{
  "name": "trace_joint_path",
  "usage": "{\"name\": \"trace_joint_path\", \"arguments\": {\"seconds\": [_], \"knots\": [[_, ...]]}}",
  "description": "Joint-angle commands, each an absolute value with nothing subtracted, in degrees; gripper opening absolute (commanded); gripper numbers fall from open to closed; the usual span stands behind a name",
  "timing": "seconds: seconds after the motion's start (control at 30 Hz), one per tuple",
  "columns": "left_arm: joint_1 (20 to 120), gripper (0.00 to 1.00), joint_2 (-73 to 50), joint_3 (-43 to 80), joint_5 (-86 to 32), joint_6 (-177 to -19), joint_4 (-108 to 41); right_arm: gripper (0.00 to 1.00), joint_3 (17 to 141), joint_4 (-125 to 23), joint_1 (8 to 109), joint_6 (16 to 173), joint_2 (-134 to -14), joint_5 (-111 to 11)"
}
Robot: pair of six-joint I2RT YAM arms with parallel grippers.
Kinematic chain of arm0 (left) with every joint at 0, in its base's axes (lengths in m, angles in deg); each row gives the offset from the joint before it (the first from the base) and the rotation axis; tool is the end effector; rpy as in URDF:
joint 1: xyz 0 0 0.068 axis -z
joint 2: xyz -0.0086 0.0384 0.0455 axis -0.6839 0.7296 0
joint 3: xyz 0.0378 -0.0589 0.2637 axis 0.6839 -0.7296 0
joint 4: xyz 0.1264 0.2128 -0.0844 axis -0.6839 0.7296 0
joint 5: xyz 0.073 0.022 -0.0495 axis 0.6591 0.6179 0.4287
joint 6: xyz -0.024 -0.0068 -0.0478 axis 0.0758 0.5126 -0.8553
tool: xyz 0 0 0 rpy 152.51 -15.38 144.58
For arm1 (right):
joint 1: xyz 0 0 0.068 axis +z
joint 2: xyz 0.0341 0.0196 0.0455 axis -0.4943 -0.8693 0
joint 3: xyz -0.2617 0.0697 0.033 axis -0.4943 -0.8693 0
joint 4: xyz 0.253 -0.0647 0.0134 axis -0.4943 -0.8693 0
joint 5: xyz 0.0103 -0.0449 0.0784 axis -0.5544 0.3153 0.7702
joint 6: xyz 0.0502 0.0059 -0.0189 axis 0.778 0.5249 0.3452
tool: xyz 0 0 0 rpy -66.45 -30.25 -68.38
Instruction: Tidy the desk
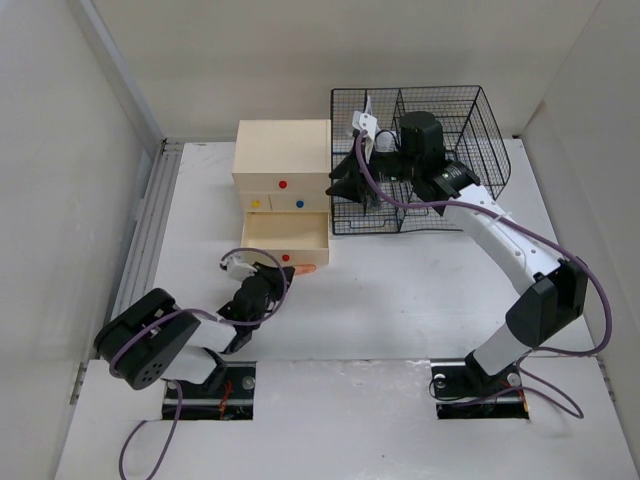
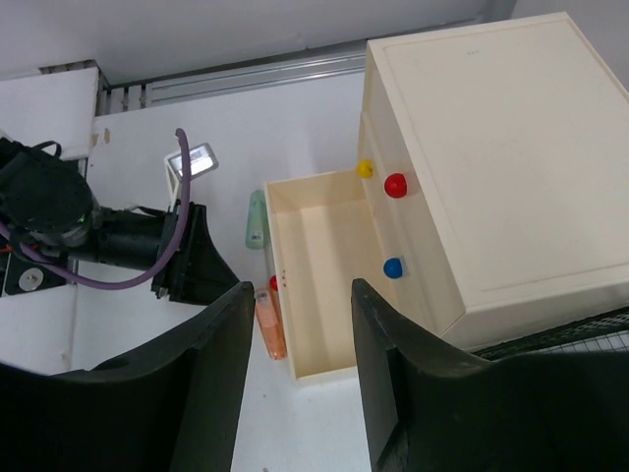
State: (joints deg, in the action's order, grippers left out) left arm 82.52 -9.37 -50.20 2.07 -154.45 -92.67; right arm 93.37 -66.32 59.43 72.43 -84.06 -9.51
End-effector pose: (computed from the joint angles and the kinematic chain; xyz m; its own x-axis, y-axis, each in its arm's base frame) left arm 0.1579 -0.1132 0.1286 -0.3648 -0.8201 -0.4410 -0.0359 0.4856 -0.8734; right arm 0.3041 0.2046 0.4021 -0.0021 -0.2043 -0.9789 -0.9819 0.1857 -0.0366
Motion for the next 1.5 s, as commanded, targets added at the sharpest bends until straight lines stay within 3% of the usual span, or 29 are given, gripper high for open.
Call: {"name": "trace_joint_path", "arguments": {"seconds": [0.0,0.17,0.3,0.5,0.6,0.7,1.0,1.1,1.17,1.2,1.27,1.4,1.47], "knots": [[83.31,0.00,-11.30,-49.10,5.81,-156.84,-88.01,0.50,93.63,-63.80,59.68,73.28,-84.31,-7.13],[80.51,0.01,-9.99,-45.05,4.50,-154.82,-85.28,0.50,93.63,-63.80,59.68,73.28,-84.31,-6.61],[78.93,0.20,-8.66,-41.71,4.50,-153.59,-83.17,0.51,93.63,-63.80,59.68,73.28,-83.70,-6.61],[75.32,0.37,-4.80,-36.79,1.87,-151.14,-80.89,0.51,93.63,-64.32,59.68,73.28,-83.70,-6.61],[73.30,0.45,-3.22,-34.50,1.16,-149.73,-80.35,0.51,93.63,-64.33,59.68,73.28,-83.70,-6.61],[71.72,0.45,-1.98,-33.27,-0.42,-148.50,-79.73,0.51,93.63,-64.33,59.68,73.28,-83.70,-7.22],[78.29,0.45,-21.11,-39.16,0.54,-147.26,-75.71,0.51,94.77,-67.04,59.68,71.01,-85.98,-6.52],[81.19,0.35,-32.07,-40.21,1.33,-146.13,-68.77,0.45,94.78,-67.76,59.68,69.60,-85.98,-5.99],[82.78,0.20,-37.72,-39.69,1.86,-145.60,-64.11,0.31,95.30,-69.68,59.68,67.67,-85.98,-6.95],[83.48,0.01,-43.32,-38.99,3.08,-145.59,-57.91,0.23,96.09,-70.47,59.68,66.79,-86.50,-8.18],[84.98,0.00,-48.62,-35.75,4.93,-144.20,-50.42,0.00,97.14,-74.50,59.68,61.72,-87.12,-9.59],[85.51,0.00,-61.92,-27.31,8.01,-139.98,-33.68,0.01,101.97,-89.68,62.92,41.89,-92.82,-12.76],[85.51,0.00,-68.32,-22.57,6.70,-136.65,-28.51,0.14,105.22,-104.58,65.90,29.30,-97.12,-13.01]]}}
